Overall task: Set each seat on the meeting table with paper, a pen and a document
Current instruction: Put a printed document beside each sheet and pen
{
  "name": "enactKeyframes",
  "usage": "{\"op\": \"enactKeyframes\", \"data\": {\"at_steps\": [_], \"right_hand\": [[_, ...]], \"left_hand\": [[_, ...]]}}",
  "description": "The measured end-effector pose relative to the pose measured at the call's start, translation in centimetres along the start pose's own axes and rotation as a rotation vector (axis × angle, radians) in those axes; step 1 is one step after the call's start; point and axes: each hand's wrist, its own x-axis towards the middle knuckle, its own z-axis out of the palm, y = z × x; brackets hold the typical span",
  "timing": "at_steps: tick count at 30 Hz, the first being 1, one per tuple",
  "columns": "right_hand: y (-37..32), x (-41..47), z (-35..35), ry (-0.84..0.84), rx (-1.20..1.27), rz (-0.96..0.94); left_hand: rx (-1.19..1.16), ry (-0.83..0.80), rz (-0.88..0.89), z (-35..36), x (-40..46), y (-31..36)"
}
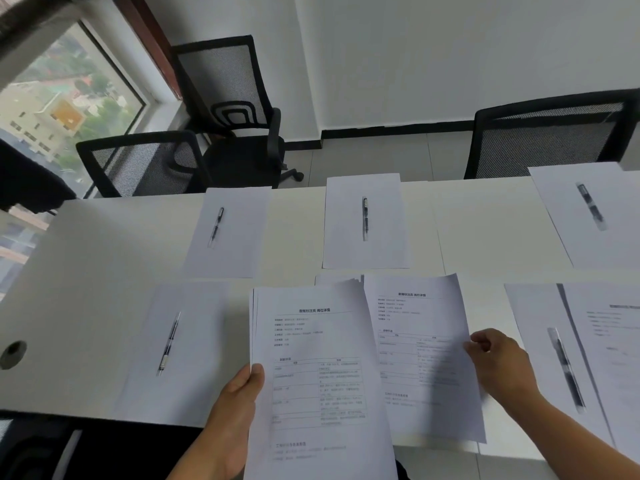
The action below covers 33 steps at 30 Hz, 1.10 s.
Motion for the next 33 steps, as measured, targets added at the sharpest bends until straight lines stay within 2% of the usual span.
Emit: {"op": "enactKeyframes", "data": {"at_steps": [7, 11, 14, 18, 26, 33], "right_hand": [[-1.6, -1.0, -0.1, 0.016, 0.041, -0.126], [-5.1, -2.8, 0.3, -0.148, 0.111, -0.235], [-8.7, -4.8, 0.3, -0.286, 0.19, -0.253], [-12.3, -6.2, 0.4, -0.387, 0.245, -0.277], [-15.9, -5.3, 1.8, -0.407, 0.302, -0.266], [-18.7, -5.9, 4.4, -0.452, 0.307, -0.261]], "left_hand": [[0.004, -0.013, 0.02, 0.9, -1.5, 1.3], [0.006, -0.026, 0.043, 1.3, -1.8, 2.3], [0.016, -0.045, 0.074, 1.4, -2.0, 2.9], [0.007, -0.059, 0.118, 1.6, -2.3, 4.5], [-0.074, -0.072, 0.143, 0.7, -2.3, 6.3], [-0.065, -0.065, 0.142, -2.9, -0.5, 7.3]]}}
